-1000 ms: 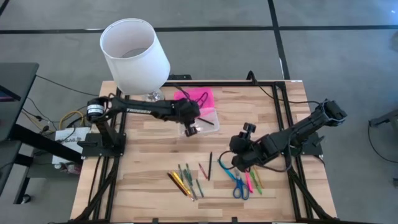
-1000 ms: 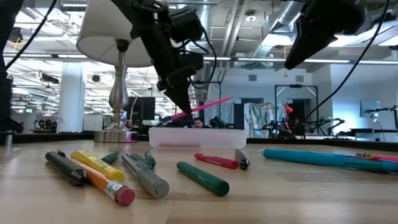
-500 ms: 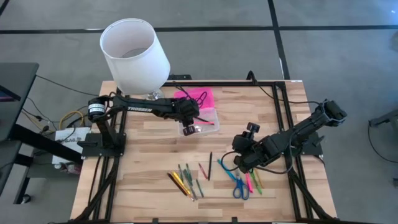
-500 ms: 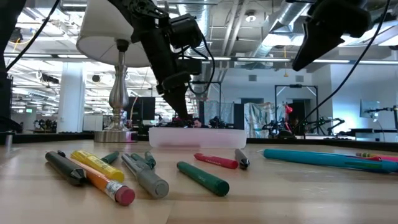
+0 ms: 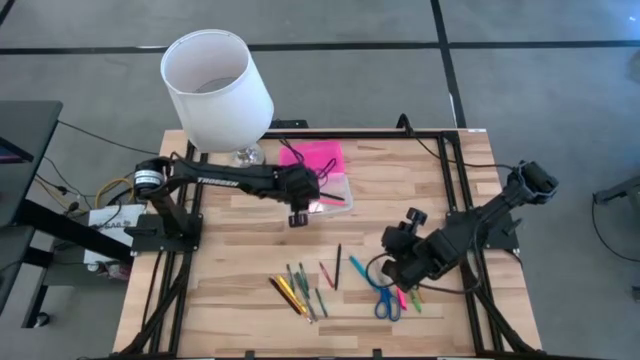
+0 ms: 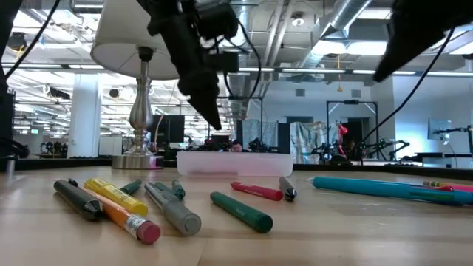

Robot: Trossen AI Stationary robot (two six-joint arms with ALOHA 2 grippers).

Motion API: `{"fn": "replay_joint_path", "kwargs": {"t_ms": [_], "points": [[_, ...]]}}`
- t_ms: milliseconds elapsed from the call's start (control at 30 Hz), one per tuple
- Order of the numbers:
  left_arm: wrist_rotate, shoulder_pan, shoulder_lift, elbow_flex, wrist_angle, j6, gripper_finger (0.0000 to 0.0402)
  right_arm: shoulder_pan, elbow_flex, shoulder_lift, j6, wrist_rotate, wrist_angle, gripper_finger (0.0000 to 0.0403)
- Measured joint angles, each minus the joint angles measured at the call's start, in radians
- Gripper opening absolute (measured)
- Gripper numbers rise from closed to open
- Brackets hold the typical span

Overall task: Pick & place school supplies into a supply box
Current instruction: Put the orange pencil into the pink supply box

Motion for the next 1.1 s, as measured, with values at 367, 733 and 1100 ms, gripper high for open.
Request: {"fn": "replay_joint_path", "kwargs": {"t_ms": [367, 733, 1100], "points": [[-0.016, -0.229, -0.067, -0.052, -0.074, -0.093, 0.0056, 0.181, -0.038, 0.003, 0.379, -0.029, -0.012, 0.0127], [-0.236, -0.464, -0.071, -0.187, 0.018, -0.307, 0.0056, 0.26, -0.196, 0.003, 0.704, -0.117, -0.002, 0.0127], [-0.707, -0.74, -0.071, -0.187, 0.071, -0.413, 0.0056, 0.198, -0.319, 0.003, 0.737, -0.225, 0.149, 0.0127]]}}
